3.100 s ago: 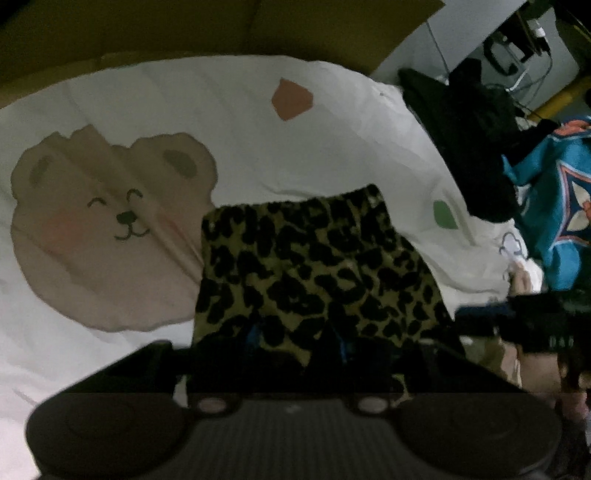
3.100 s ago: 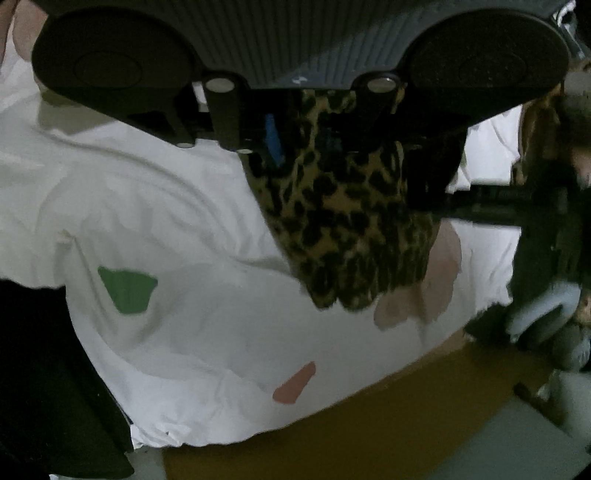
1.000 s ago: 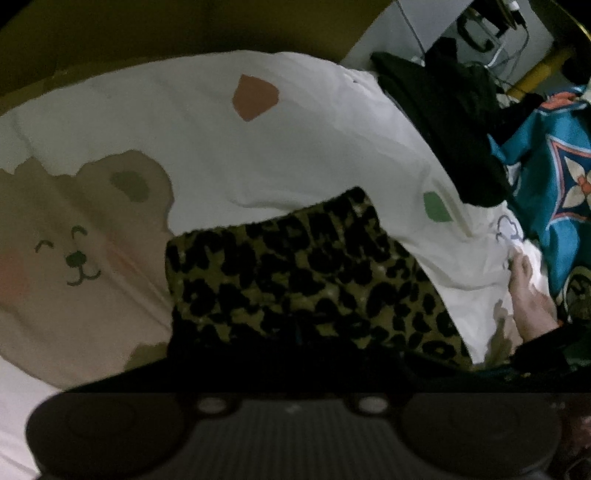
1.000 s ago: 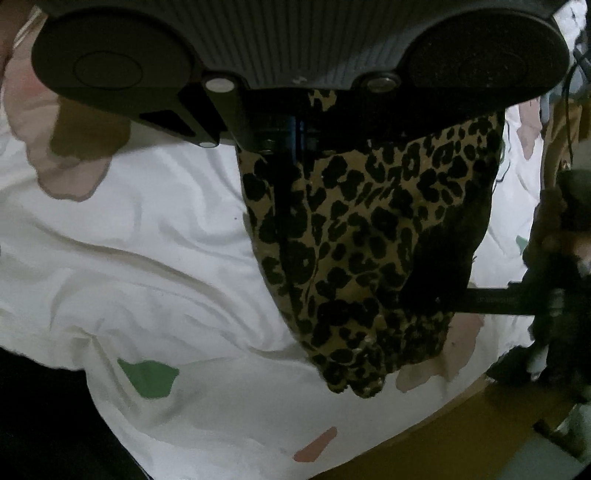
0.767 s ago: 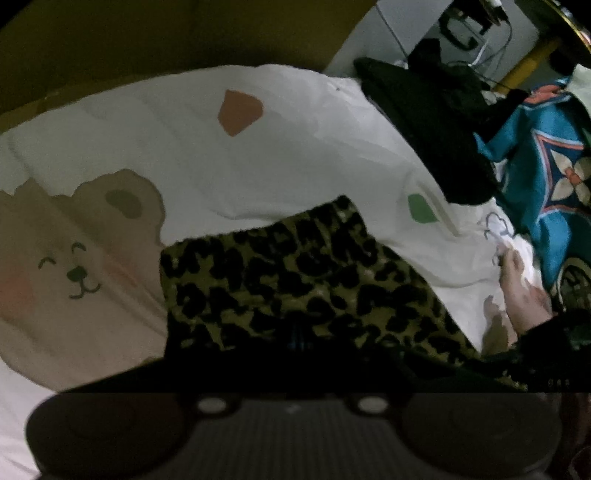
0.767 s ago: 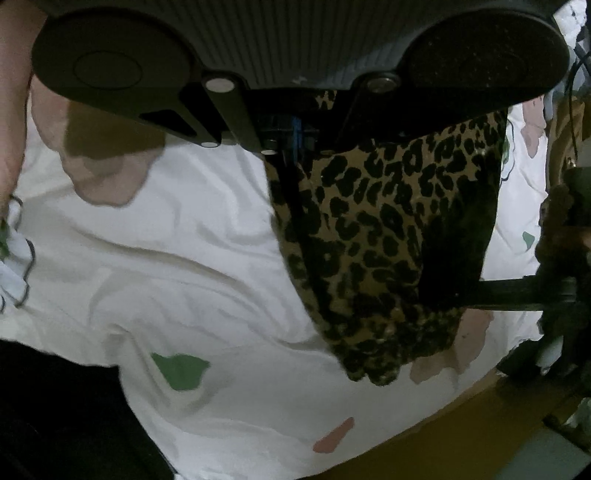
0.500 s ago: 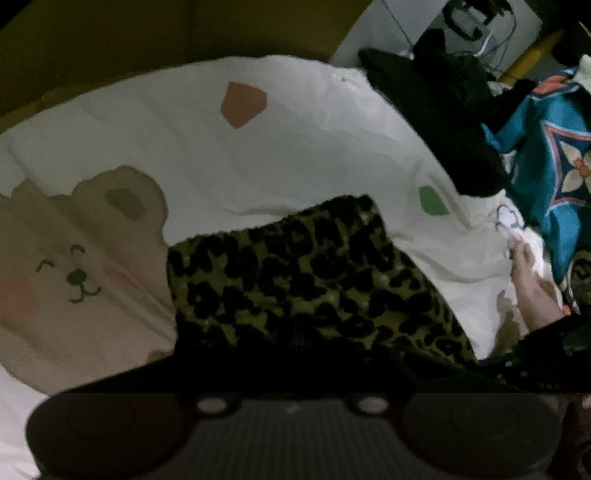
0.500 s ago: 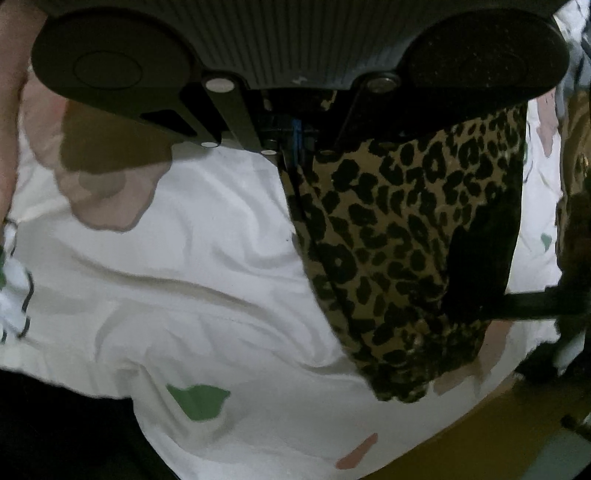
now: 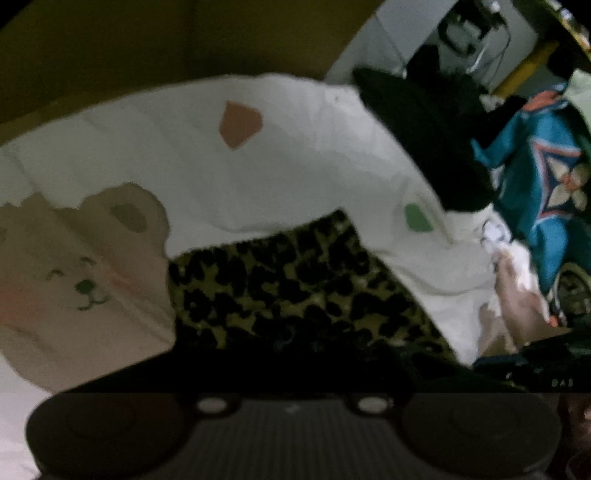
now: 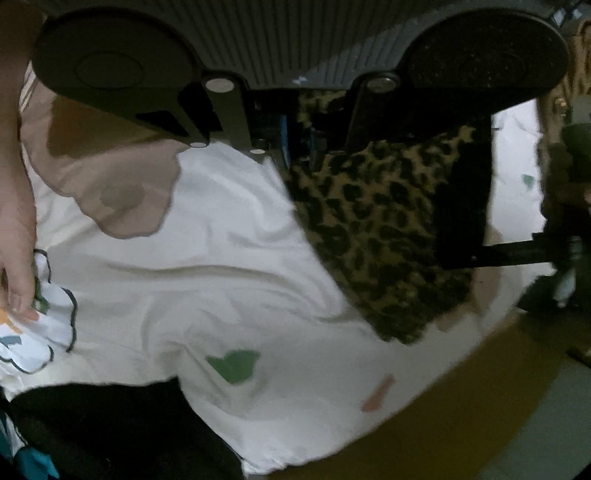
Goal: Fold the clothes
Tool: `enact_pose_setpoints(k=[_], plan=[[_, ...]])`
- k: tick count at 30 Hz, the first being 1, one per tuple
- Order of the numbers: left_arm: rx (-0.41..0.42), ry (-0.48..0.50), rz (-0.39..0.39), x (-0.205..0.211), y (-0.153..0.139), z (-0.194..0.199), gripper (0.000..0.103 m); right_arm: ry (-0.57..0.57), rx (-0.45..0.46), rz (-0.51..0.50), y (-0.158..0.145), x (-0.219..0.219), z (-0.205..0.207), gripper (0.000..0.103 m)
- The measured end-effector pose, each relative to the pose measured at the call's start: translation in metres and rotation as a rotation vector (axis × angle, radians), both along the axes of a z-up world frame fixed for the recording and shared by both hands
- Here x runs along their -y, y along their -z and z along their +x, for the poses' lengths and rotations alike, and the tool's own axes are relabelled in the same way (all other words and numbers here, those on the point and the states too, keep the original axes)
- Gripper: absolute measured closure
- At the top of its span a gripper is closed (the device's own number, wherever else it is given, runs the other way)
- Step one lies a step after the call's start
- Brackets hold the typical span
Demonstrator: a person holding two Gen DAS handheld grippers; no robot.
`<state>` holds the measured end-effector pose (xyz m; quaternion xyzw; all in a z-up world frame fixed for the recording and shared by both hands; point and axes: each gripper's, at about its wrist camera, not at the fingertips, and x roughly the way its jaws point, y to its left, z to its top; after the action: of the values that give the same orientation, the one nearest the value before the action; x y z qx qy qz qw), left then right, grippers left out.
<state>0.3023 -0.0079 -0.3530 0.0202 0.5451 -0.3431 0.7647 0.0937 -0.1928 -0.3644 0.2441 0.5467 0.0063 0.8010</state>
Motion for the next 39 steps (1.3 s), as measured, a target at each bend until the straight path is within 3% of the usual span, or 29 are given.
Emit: enact_pose_setpoints(k=[5,14,19,27,31,39], plan=[[0.038,-0.04,0.013,-0.028,-0.011,-0.012,0.074,-0.141,-0.005,0.015,0.001,-0.026,-0.008,0.084],[0.023,-0.104,0.056,-0.045,0.011,0.001,0.075,-0.292,-0.089,-0.085,0.021,-0.05,-0.02,0.08],[0.027,-0.064,0.084,-0.037,0.026,0.006,0.075,-0.289,-0.132,-0.142,0.028,-0.04,-0.026,0.08],[0.055,-0.056,0.089,-0.037,0.038,0.006,0.073,-0.303,-0.178,-0.132,0.042,-0.02,-0.048,0.081],[0.083,-0.089,0.082,-0.042,0.029,-0.003,0.073,-0.311,-0.216,-0.172,0.043,-0.015,-0.057,0.08],[0.059,-0.157,0.01,-0.08,-0.007,-0.055,0.075,-0.241,-0.219,-0.098,0.029,0.009,-0.059,0.074]])
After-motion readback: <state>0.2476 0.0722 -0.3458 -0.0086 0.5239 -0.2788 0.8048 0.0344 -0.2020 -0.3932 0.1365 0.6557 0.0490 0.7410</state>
